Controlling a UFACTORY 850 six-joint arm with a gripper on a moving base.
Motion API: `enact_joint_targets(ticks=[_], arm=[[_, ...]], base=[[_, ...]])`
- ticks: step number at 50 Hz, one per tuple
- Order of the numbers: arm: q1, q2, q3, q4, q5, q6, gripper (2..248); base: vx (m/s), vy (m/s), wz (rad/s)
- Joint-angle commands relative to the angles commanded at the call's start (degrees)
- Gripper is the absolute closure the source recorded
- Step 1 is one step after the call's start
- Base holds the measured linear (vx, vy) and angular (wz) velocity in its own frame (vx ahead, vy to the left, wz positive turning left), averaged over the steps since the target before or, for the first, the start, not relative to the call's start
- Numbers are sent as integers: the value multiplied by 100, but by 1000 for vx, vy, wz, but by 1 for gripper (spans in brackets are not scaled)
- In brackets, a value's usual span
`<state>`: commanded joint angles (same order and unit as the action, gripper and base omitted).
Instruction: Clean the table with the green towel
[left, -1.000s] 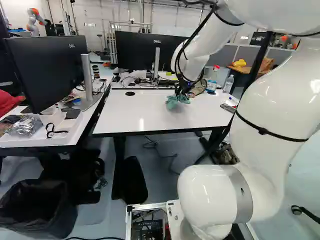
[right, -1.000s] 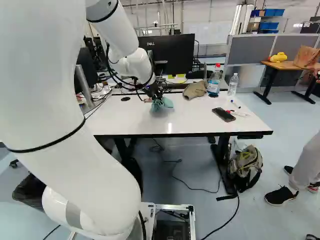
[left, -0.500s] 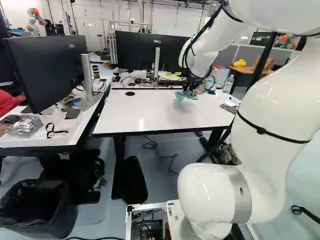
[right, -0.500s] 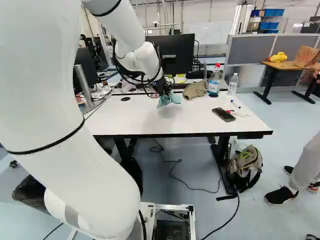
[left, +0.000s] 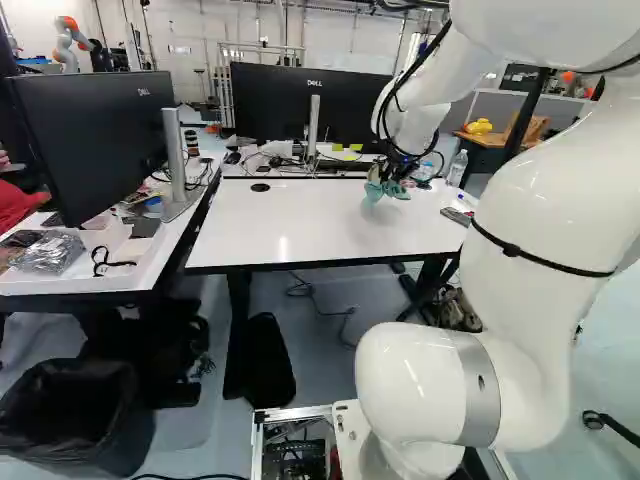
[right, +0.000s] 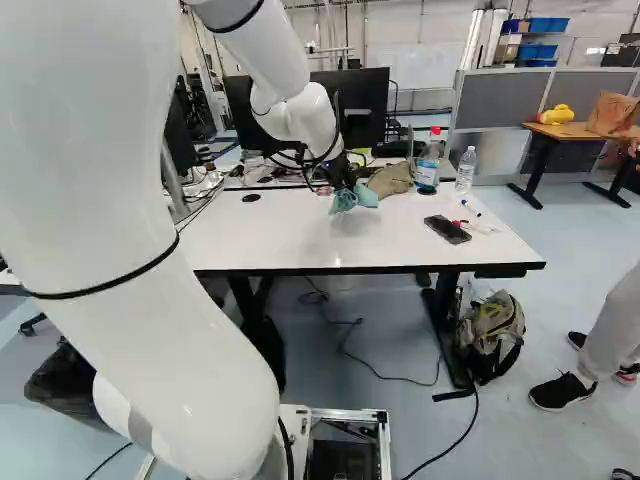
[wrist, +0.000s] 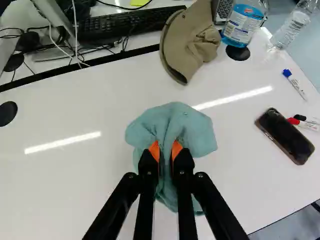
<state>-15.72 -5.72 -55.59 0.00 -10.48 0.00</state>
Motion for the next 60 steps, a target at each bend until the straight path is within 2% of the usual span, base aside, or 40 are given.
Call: enact_joint_targets(ticks=[12,60], arm=[[-111,-226,-83,0,0,0,204],[-112,-970,-196,0,0,0,204]], base=[[0,0,0],[0,0,0]])
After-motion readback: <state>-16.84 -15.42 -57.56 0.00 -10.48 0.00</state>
